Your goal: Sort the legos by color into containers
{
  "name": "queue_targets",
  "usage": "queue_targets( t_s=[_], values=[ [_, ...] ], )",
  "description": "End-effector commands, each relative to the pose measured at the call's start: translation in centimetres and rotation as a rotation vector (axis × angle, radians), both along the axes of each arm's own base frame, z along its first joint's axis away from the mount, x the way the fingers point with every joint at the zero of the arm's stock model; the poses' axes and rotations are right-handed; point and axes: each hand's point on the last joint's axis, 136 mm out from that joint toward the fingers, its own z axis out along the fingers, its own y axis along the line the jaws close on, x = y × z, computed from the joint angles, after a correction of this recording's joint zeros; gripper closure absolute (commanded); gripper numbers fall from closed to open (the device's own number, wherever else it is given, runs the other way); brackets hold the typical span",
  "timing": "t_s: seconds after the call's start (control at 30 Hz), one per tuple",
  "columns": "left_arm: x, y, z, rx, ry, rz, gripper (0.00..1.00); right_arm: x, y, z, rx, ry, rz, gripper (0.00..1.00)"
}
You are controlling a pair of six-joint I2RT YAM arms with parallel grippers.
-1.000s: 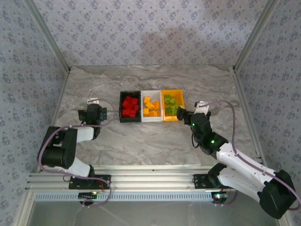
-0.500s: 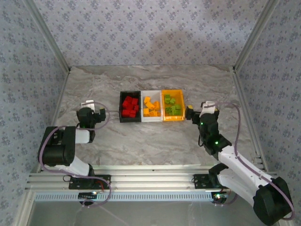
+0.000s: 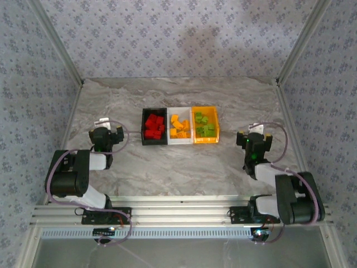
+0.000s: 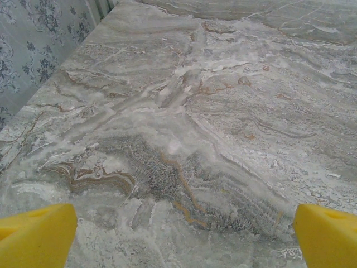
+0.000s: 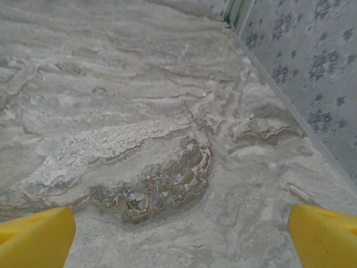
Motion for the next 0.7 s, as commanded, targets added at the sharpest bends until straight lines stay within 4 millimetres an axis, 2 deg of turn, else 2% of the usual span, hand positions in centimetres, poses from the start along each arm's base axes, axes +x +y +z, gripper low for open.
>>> queue_targets(
  t_s=[0.0,0.1,0.13,0.2,0.3,0.4,0.67],
  values=[
    [0.5,0.1,1.2,-0.008,-0.052,0.012,0.0,2.9,0.8,2.3,0.026,-0.1,0.06,0.0],
    [0.5,0.1,1.2,-0.009,-0.05,0.012,0.0,4.1,1.1,0.9,0.02,-0.081,0.082,0.0],
    [0.5,0.1,1.3,-0.008,-0.052,0.012,0.0,4.3,0.9,0.2,0.059,-0.026,0.088,0.0],
    [0.5,0.1,1.2,-0.007,-0.051,0.012,0.0,4.9,0.1,0.1,0.115,-0.031,0.084,0.0],
    [0.5,0.1,1.2,-0.008,-0.051,0.012,0.0,4.4,0.3,-0.8,0.136,-0.036,0.111,0.0],
    [0.5,0.1,1.2,-0.008,-0.05,0.012,0.0,3.9,-0.6,-0.5,0.096,-0.063,0.026,0.0],
    [0.5,0.1,1.3,-0.009,-0.053,0.012,0.0,4.0,-0.8,-0.4,0.099,-0.071,0.017,0.0]
  ],
)
